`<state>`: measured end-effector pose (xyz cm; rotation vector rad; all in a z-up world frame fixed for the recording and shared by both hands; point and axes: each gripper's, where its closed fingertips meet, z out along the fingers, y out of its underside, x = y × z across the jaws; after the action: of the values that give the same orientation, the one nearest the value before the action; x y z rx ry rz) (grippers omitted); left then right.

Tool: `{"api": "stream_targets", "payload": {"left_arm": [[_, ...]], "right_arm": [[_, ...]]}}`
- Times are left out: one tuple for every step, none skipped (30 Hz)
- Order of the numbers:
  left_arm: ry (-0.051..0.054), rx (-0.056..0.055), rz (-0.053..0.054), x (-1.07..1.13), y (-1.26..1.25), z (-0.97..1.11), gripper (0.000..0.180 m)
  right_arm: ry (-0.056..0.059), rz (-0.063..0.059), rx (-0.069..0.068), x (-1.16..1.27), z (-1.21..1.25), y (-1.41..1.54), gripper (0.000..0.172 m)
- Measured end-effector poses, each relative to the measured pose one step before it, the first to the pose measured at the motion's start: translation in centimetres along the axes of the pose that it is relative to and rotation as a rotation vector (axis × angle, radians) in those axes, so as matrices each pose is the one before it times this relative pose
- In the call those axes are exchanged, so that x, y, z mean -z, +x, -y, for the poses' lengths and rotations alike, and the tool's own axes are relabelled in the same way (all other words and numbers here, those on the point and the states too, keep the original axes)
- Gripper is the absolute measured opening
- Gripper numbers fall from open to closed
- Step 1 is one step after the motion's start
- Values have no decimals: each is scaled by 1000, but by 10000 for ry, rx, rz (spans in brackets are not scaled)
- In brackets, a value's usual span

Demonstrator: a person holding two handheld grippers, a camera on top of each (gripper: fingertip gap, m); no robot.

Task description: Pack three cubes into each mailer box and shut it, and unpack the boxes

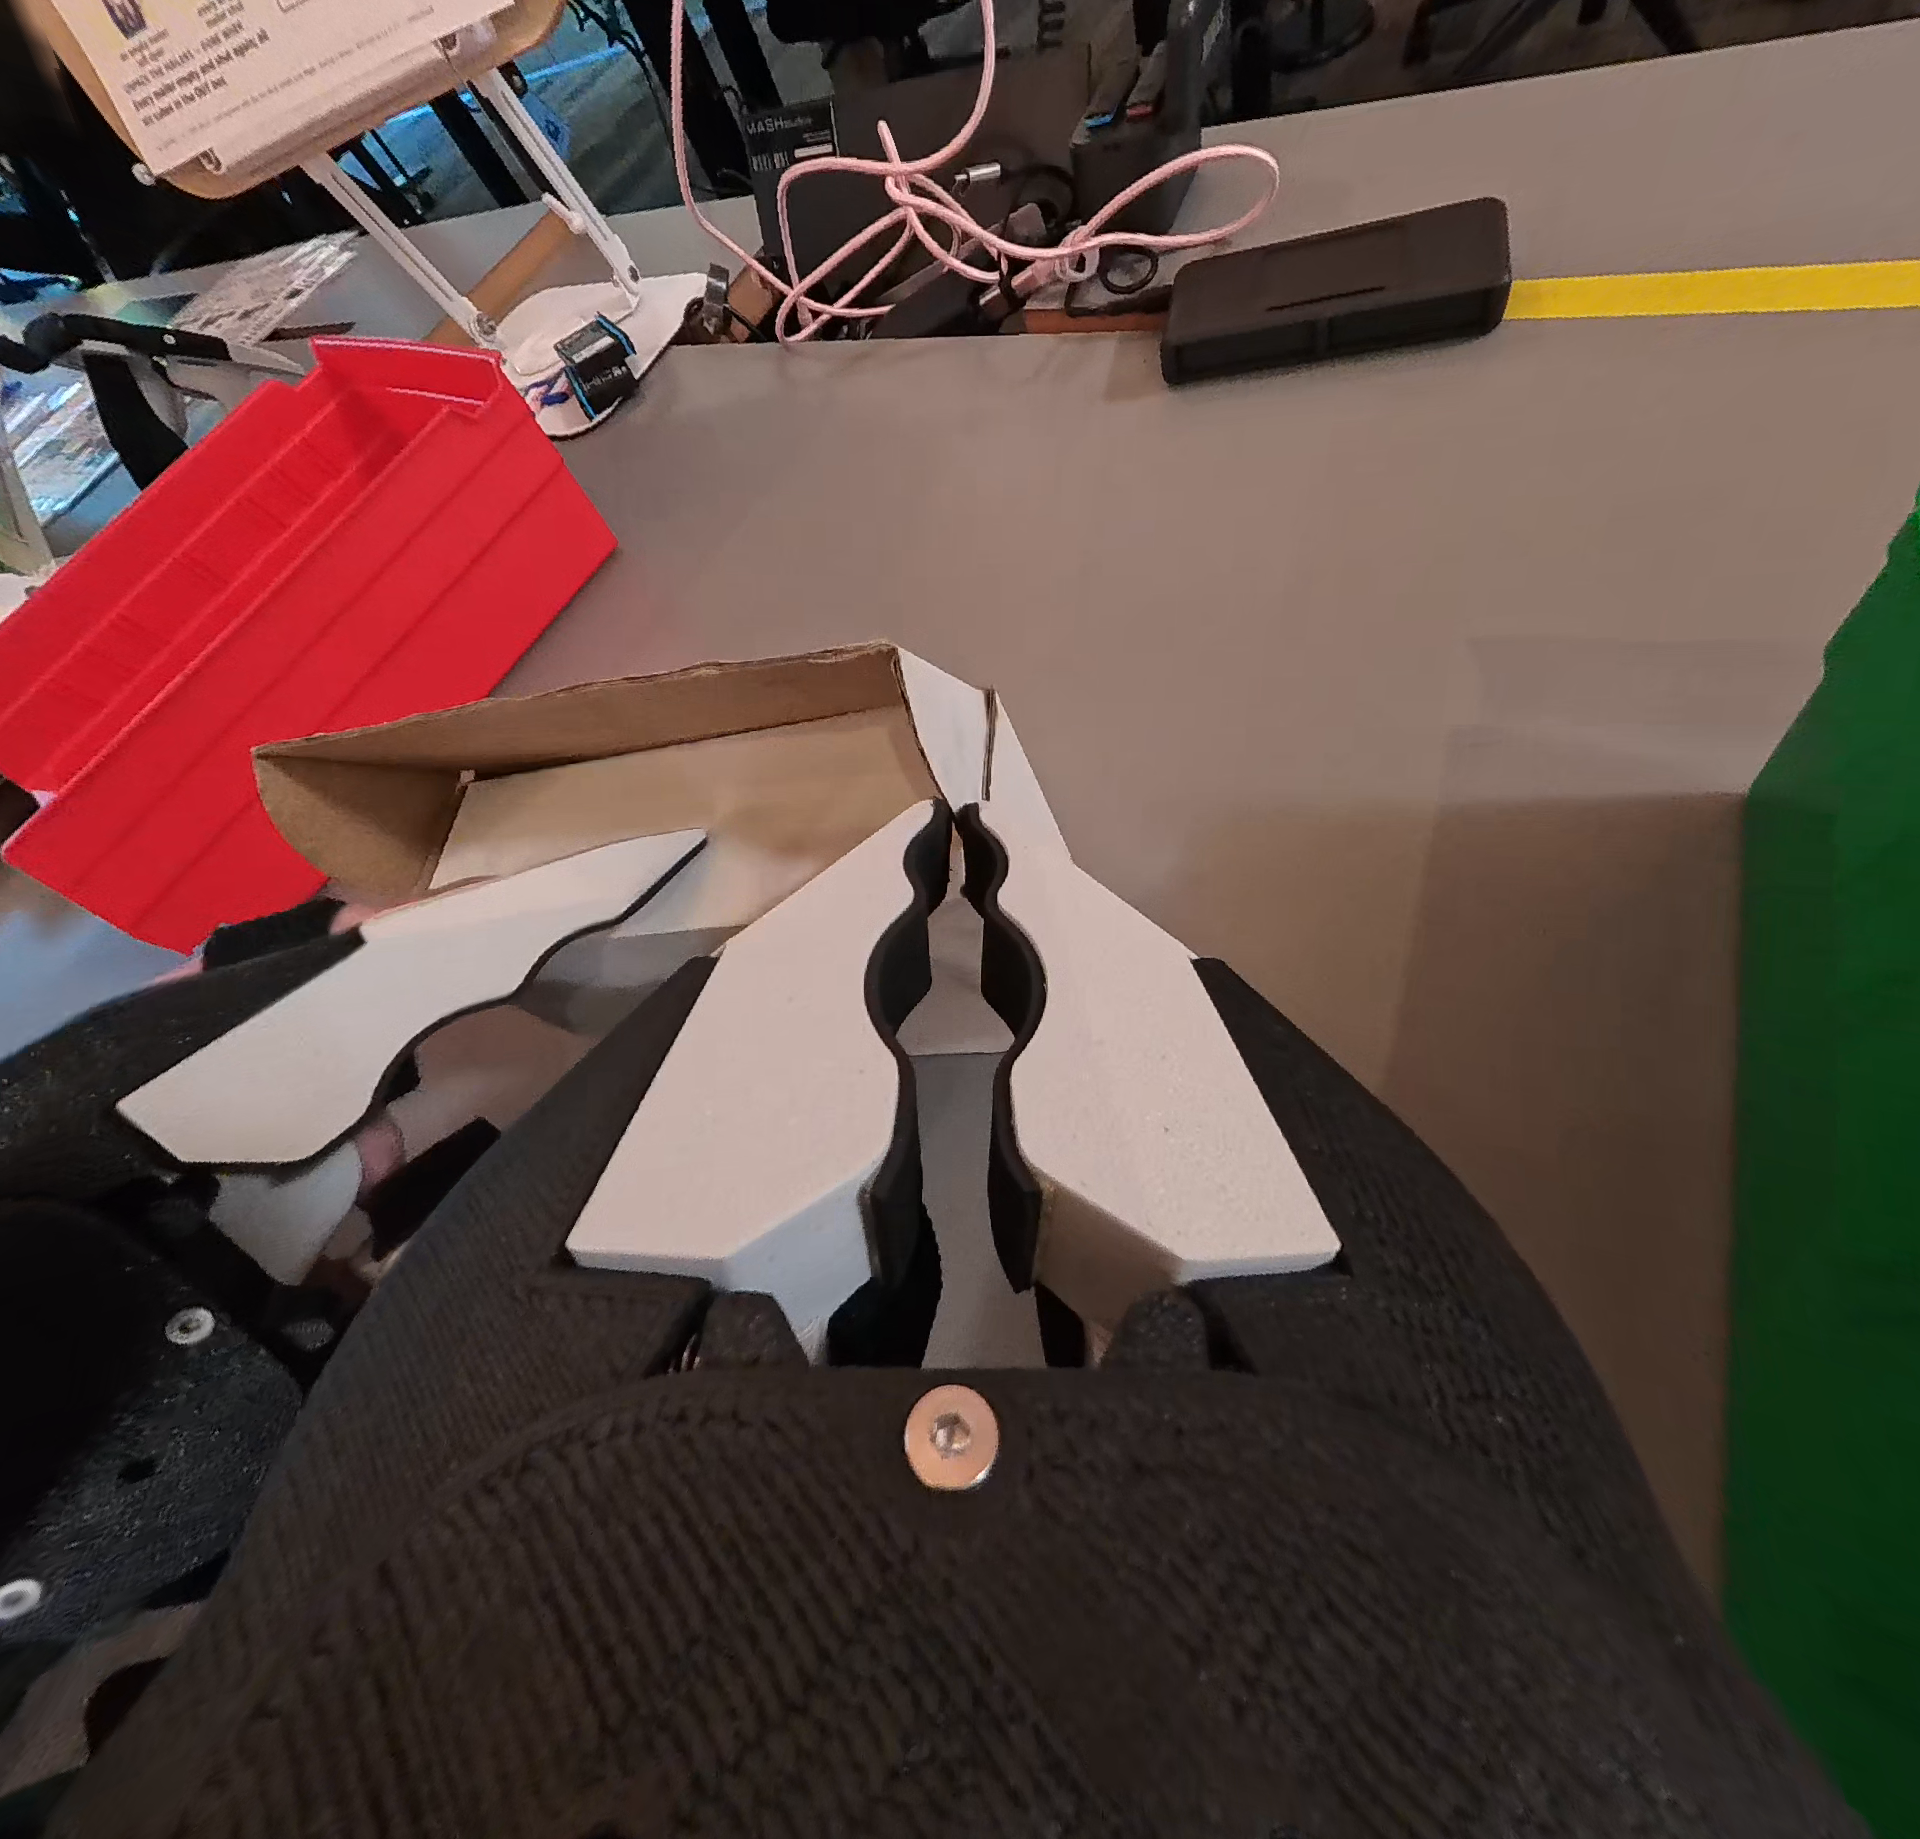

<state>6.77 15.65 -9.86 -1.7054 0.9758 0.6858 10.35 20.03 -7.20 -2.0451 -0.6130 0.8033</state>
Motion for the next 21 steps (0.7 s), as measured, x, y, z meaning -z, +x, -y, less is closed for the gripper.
{"api": "stream_targets", "payload": {"left_arm": [[254, -68, 353, 299, -162, 148, 37], [245, -40, 417, 591, -192, 132, 34], [388, -11, 180, 848, 163, 326, 33], [558, 12, 57, 1082, 315, 591, 32], [609, -5, 62, 1240, 252, 643, 31], [586, 11, 108, 1236, 60, 570, 30], [469, 66, 121, 1173, -168, 366, 29], [341, 171, 122, 1079, -422, 132, 29], [406, 221, 91, 919, -690, 158, 28], [347, 372, 199, 672, -1234, 208, 27], [286, 538, 244, 447, -1666, 289, 28], [304, 634, 73, 354, -1632, 363, 30], [343, 653, -36, 361, -1582, 324, 32], [314, 554, -228, 338, -1378, 131, 34], [174, 404, -393, 280, -1176, -201, 41], [51, 186, -475, 273, -1024, -546, 50], [-100, -79, -651, 250, -612, -882, 58], [-252, -326, -735, 171, -236, -1159, 70], [-264, -442, -610, 56, -113, -1181, 75], [-244, -503, -621, -64, 182, -1045, 76], [-180, -453, -571, -188, 340, -766, 75]], "right_arm": [[43, -2, -5, 112, 41, -9, 0], [47, -29, 32, 104, 22, 11, 0], [50, -65, 37, 61, -21, 70, 0], [61, -10, 3, 24, -34, 12, 0], [61, 21, -26, 0, -35, -25, 0], [63, 6, 2, -3, -35, 2, 0], [65, 1, 25, -2, -14, 11, 0], [65, 0, 34, 22, 2, -4, 0], [63, 1, 32, 27, -9, 4, 0], [68, 7, 44, 14, -23, -4, 0], [75, 7, 68, -5, -29, 11, 0], [82, 13, 44, -15, -33, 4, 0], [80, 22, 32, -13, -36, 12, 0], [72, 46, 18, -12, -26, -7, 0], [36, 73, -16, 3, -50, -38, 0], [30, 70, -17, 24, -19, -33, 0], [22, 38, 6, 22, -8, -20, 0], [12, 12, 18, -8, -19, -9, 0], [-6, 5, 23, -31, -36, -15, 0], [-8, 17, 9, -57, -33, -25, 0], [-23, 21, -5, -69, -71, -48, 0]]}}
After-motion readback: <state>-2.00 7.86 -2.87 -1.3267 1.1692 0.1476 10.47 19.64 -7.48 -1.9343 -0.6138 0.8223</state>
